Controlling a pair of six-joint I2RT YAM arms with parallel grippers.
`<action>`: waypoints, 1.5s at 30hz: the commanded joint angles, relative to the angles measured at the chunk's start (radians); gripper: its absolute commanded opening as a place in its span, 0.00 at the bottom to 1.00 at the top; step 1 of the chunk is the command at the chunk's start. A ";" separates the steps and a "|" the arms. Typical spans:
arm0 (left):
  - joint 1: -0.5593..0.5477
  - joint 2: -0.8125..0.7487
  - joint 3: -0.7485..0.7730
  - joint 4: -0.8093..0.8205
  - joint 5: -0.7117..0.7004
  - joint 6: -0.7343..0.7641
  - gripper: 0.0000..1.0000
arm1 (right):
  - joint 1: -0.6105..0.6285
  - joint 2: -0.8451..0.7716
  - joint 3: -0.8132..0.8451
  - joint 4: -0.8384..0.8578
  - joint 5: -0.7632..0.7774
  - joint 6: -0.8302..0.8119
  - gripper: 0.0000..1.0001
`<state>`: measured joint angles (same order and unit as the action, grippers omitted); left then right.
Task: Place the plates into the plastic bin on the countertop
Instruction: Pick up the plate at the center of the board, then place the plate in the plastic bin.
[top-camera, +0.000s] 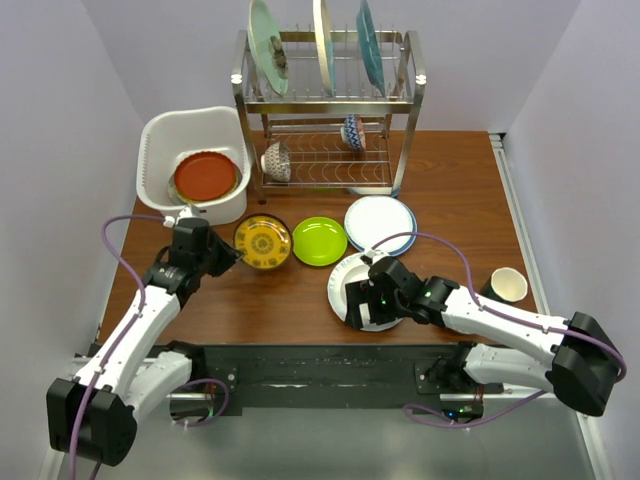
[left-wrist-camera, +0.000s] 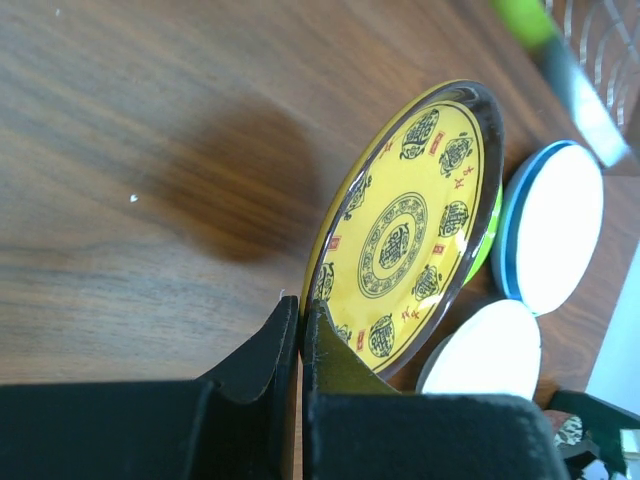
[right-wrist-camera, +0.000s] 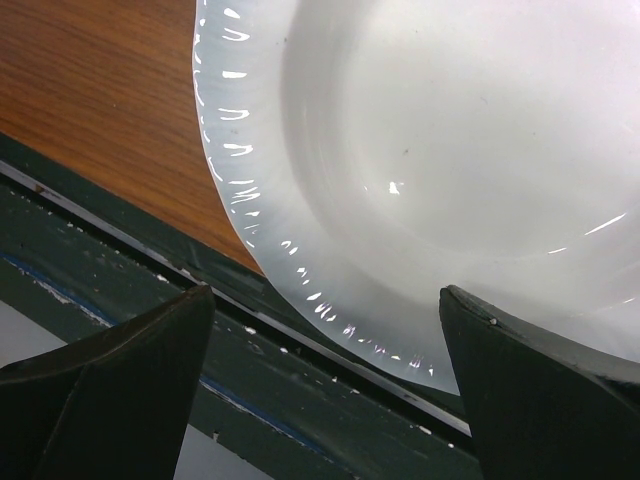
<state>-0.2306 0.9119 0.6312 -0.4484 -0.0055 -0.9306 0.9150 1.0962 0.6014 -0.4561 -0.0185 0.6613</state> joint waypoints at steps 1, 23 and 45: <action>0.001 -0.019 0.096 -0.012 -0.016 0.021 0.00 | 0.001 -0.024 -0.009 -0.027 -0.014 0.008 0.99; 0.177 0.045 0.338 -0.079 0.091 0.131 0.00 | 0.001 -0.032 -0.017 -0.032 -0.015 0.011 0.99; 0.387 0.248 0.495 0.010 0.248 0.182 0.00 | 0.001 -0.012 -0.020 -0.032 -0.006 0.006 0.99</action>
<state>0.1062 1.1454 1.0634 -0.5282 0.1802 -0.7662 0.9150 1.0752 0.5941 -0.4595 -0.0181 0.6617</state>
